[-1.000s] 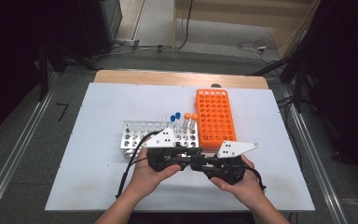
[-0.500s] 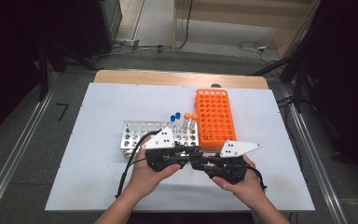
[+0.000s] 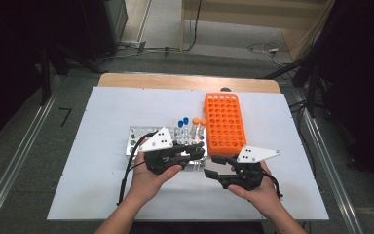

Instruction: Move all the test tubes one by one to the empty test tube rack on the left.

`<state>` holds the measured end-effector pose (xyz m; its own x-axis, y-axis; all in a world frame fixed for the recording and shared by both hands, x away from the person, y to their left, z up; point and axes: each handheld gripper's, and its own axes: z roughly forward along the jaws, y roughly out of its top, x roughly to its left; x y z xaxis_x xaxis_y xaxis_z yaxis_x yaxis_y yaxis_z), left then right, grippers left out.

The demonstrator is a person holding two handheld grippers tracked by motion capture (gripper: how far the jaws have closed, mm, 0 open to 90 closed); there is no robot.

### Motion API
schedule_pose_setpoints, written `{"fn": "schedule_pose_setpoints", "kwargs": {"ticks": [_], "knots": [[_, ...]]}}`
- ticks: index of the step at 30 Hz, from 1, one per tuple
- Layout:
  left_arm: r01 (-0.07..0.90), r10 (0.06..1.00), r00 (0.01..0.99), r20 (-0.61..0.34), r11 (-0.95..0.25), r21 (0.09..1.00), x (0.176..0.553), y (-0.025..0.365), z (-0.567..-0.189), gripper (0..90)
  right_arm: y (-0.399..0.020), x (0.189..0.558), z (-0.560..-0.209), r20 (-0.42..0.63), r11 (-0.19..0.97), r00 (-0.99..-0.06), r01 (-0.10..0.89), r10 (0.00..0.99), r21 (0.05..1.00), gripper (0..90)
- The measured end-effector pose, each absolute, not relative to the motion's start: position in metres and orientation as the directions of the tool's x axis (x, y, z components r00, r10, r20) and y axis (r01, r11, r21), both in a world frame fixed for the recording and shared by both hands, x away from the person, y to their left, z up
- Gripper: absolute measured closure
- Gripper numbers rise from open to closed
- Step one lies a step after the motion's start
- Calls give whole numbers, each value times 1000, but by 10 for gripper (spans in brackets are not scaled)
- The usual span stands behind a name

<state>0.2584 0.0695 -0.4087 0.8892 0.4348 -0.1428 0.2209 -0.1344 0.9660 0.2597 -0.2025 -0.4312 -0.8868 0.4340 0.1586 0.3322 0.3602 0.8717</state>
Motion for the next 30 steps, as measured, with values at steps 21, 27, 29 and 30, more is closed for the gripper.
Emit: {"fn": "schedule_pose_setpoints", "kwargs": {"ticks": [21,27,29,30], "knots": [[222,524,842,-130,-116,968,265,99,-403,767,-262,262,-438,139,303,-814,361,564,882,0],[219,563,817,-125,-102,970,270,114,-399,767,-281,260,-443,154,293,-792,388,591,874,0],[216,578,807,-118,-102,971,273,119,-397,767,-287,259,-445,158,290,-782,399,603,870,0],[216,585,802,-118,-101,971,274,122,-396,767,-290,258,-446,157,289,-778,402,608,869,0]]}}
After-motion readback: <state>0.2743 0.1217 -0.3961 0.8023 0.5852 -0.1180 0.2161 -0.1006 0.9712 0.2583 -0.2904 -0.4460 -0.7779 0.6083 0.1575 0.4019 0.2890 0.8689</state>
